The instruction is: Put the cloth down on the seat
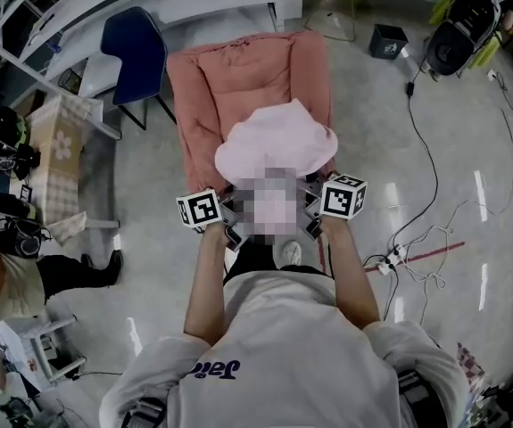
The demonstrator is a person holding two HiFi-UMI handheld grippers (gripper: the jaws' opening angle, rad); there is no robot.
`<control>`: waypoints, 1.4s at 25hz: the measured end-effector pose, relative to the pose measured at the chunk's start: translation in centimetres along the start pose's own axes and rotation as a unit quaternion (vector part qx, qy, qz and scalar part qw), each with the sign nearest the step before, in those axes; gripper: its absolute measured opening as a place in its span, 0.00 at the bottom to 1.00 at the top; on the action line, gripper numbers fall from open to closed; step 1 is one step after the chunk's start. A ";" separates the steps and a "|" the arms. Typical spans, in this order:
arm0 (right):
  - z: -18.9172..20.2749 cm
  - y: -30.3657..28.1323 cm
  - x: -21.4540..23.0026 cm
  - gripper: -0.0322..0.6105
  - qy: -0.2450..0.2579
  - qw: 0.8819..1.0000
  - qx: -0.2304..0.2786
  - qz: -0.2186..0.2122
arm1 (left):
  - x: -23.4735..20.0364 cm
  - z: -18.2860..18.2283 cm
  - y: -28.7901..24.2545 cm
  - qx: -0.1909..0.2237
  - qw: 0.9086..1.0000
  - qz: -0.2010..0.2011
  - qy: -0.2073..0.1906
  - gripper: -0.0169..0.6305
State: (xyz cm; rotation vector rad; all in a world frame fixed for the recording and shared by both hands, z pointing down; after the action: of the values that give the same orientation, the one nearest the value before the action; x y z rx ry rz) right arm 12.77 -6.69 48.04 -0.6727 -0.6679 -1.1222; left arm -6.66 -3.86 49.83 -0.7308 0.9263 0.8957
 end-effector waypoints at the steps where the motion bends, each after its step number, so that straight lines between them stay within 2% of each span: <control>1: -0.2 -0.4 1.0 0.46 -0.003 1.000 -0.002 0.008 | -1.0 -0.4 -0.4 -0.002 1.000 -0.003 0.004 0.57; 5: -1.0 -2.7 4.5 0.46 -0.018 0.999 -0.012 0.035 | -4.7 -2.5 -1.3 -0.005 1.000 -0.021 0.013 0.57; 16: -2.0 -11.8 14.7 0.47 -0.085 0.993 -0.047 0.068 | -16.4 -8.2 -1.5 -0.013 0.995 -0.075 0.061 0.57; 21: -0.7 -16.1 20.4 0.47 -0.105 0.991 -0.049 0.071 | -23.2 -10.0 -1.3 -0.024 0.992 -0.102 0.069 0.57; 25: 0.8 -19.3 26.0 0.47 -0.131 0.986 -0.050 0.095 | -29.3 -11.3 -2.1 -0.043 0.987 -0.138 0.071 0.57; 31: 3.7 -23.1 33.9 0.48 -0.166 0.979 -0.049 0.111 | -37.8 -11.8 -3.5 -0.068 0.980 -0.169 0.079 0.56; 33: 5.0 -24.1 36.4 0.48 -0.171 0.976 -0.058 0.122 | -40.7 -11.3 -4.1 -0.075 0.976 -0.184 0.086 0.56; 35: 6.6 -24.9 39.2 0.47 -0.182 0.972 -0.068 0.130 | -43.2 -10.7 -4.6 -0.081 0.969 -0.216 0.090 0.56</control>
State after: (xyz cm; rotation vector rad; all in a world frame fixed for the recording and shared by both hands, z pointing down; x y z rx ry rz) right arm -0.35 -31.20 85.76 -1.0668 -0.7912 -0.8123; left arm -19.77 -28.74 84.66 -1.1199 0.8133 0.5267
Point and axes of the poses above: the fingertips, and each gripper's own axes: y backward along the fingers, x to its right, z out of its underside, the point moved 9 cm from there along y, backward along the fingers, and after that the axes turned 10 degrees about -x, right-handed, at the moved point
